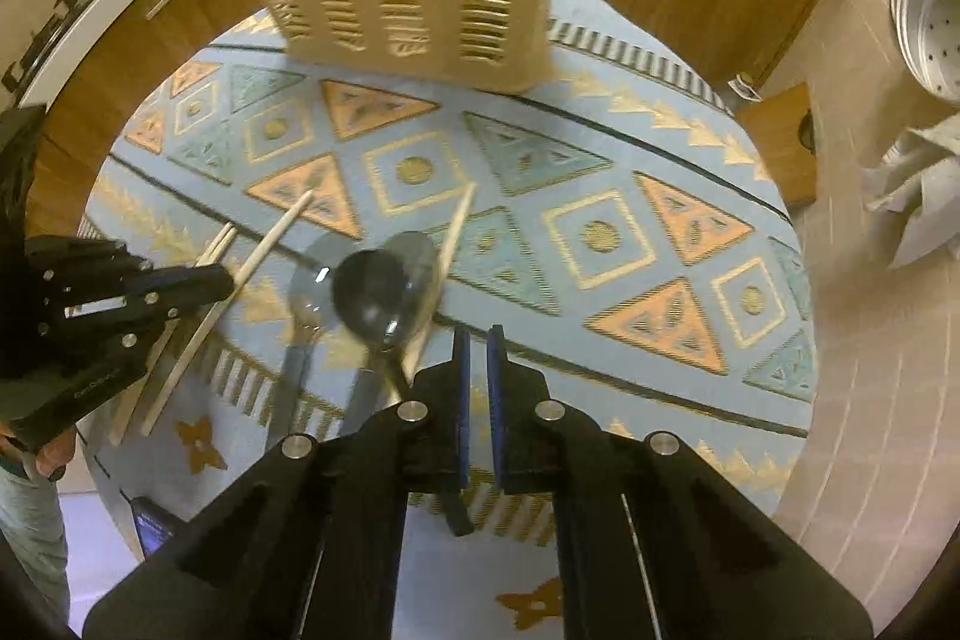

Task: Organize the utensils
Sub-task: 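Grasp a wooden chopstick with the left tool while the right tool grasps the black spoon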

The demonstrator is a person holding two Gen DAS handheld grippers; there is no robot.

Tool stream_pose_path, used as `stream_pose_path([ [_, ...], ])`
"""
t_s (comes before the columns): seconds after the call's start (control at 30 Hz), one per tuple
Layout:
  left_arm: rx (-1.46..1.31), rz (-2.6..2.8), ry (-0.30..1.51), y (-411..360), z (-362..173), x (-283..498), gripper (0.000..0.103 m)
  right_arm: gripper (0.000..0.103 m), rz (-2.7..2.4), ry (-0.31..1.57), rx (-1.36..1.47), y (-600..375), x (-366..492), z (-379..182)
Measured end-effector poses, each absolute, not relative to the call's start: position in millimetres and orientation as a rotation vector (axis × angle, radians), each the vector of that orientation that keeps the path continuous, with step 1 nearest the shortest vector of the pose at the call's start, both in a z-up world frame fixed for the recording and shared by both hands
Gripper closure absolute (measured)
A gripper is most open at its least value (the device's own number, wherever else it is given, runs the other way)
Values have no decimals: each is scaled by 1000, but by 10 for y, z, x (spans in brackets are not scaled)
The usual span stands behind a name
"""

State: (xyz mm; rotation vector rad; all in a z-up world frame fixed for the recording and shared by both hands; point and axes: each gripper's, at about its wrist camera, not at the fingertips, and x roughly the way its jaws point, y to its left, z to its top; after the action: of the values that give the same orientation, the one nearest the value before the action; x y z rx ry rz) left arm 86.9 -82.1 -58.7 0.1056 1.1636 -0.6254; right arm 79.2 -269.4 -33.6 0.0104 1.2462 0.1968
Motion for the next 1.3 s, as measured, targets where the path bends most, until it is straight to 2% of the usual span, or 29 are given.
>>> stream_pose_path([
  [0.13, 91, -629, 1174, -816, -600, 877, 101, 96, 297, 1266, 179, -2718, 837, -380],
  [0.2, 101, -639, 1179, -841, -606, 880, 99, 83, 326, 1303, 260, -2729, 858, -420],
  [0.27, 109, -646, 1187, -885, -627, 895, 96, 55, 312, 1299, 312, -2752, 903, -438],
  [0.3, 119, -645, 1187, -902, -628, 891, 96, 54, 289, 1284, 304, -2742, 923, -425],
  [0.47, 187, -646, 1206, -982, -615, 867, 96, 55, 268, 1313, 269, -2590, 1003, -481],
  [0.57, 199, -651, 1210, -974, -619, 869, 96, 68, 269, 1330, 210, -2450, 995, -552],
  [0.67, 201, -654, 1208, -966, -624, 882, 96, 72, 253, 1334, 180, -2388, 987, -585],
  [0.9, 215, -646, 1208, -983, -625, 885, 96, 74, 222, 1332, 76, -2264, 1054, -606],
  [1.13, 308, -632, 1232, -1168, -609, 919, 85, 75, 228, 1240, -6, -2137, 956, -464],
  [1.17, 337, -629, 1229, -1211, -610, 915, 85, 75, 235, 1227, 1, -2154, 937, -435],
  [1.23, 380, -598, 1212, -1247, -618, 910, 98, 75, 266, 1214, 23, -2203, 908, -396],
  [1.3, 385, -590, 1198, -1255, -617, 894, 99, 75, 280, 1193, 30, -2257, 874, -361],
])
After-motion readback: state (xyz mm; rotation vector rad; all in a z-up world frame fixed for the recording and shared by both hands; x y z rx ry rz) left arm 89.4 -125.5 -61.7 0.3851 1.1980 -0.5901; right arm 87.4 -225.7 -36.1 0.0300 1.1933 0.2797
